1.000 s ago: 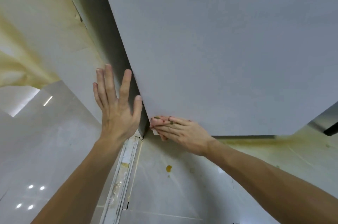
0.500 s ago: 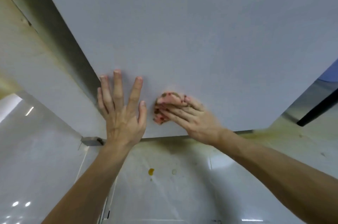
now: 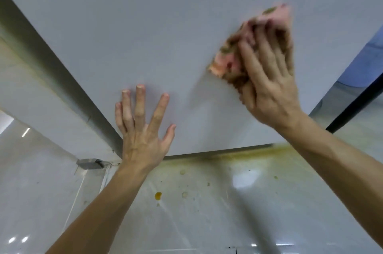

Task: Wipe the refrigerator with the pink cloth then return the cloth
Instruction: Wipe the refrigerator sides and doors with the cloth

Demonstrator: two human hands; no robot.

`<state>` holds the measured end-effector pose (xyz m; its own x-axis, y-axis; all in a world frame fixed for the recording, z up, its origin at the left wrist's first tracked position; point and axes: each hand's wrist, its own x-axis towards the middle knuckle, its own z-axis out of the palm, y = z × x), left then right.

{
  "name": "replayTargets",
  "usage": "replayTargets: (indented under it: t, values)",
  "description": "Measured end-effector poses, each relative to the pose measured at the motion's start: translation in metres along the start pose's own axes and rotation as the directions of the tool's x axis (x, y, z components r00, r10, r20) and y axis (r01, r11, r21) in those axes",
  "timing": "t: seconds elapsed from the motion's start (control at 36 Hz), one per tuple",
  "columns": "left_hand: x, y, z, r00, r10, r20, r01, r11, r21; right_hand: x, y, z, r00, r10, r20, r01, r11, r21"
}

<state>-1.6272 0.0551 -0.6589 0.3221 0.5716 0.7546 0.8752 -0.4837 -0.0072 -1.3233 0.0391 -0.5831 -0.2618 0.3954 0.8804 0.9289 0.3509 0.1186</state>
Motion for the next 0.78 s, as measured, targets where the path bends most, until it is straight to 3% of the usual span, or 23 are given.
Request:
replayTargets:
  t: [0.11, 0.22, 0.28, 0.33, 0.39, 0.44, 0.5, 0.56, 0.64, 0.72, 0.78]
  values:
    - [0.007, 0.013, 0.006, 1.000, -0.013, -0.009, 0.013, 1.000, 0.000, -0.006, -0.021, 0.014, 0.994, 0.102, -0.048, -0.099, 0.994, 0.054]
    - [0.006, 0.018, 0.010, 0.999, -0.027, -0.028, 0.027, 1.000, -0.004, -0.066, -0.033, 0.044, 0.986, -0.123, 0.111, 0.123, 0.992, 0.006]
    - [0.006, 0.021, 0.011, 0.999, -0.046, -0.028, 0.045, 0.999, -0.002, -0.105, -0.028, 0.051, 0.904, -0.290, 0.315, 0.307, 0.952, -0.003]
    - [0.006, 0.024, 0.012, 0.998, -0.062, -0.031, 0.061, 0.998, -0.008, -0.137, -0.019, 0.052, 0.773, -0.389, 0.501, 0.426, 0.904, 0.044]
    - [0.007, 0.025, 0.012, 0.997, -0.067, -0.029, 0.067, 0.998, -0.008, -0.148, -0.011, 0.049, 0.692, -0.399, 0.602, 0.426, 0.898, 0.106]
    - [0.007, 0.026, 0.013, 0.998, -0.062, -0.032, 0.062, 0.998, -0.007, -0.145, -0.008, 0.042, 0.677, -0.389, 0.625, 0.402, 0.906, 0.128]
    - [0.006, 0.027, 0.015, 0.999, -0.033, -0.028, 0.033, 0.999, 0.002, -0.135, -0.004, 0.032, 0.737, -0.363, 0.570, 0.380, 0.920, 0.095]
    - [0.005, 0.028, 0.017, 1.000, 0.004, -0.028, -0.003, 1.000, 0.013, -0.121, 0.007, 0.020, 0.851, -0.278, 0.445, 0.303, 0.953, 0.017]
    - [0.007, 0.034, 0.019, 0.999, -0.008, -0.038, 0.009, 1.000, 0.018, -0.089, 0.028, 0.000, 0.978, -0.047, 0.203, 0.060, 0.996, -0.060]
    - [0.009, 0.041, 0.022, 0.998, -0.031, -0.052, 0.031, 0.999, 0.008, -0.049, 0.036, -0.017, 0.967, 0.256, 0.016, -0.256, 0.967, -0.012]
    - [0.010, 0.046, 0.025, 0.997, -0.035, -0.062, 0.035, 0.999, 0.004, -0.036, 0.032, -0.017, 0.932, 0.355, -0.068, -0.353, 0.935, 0.044]
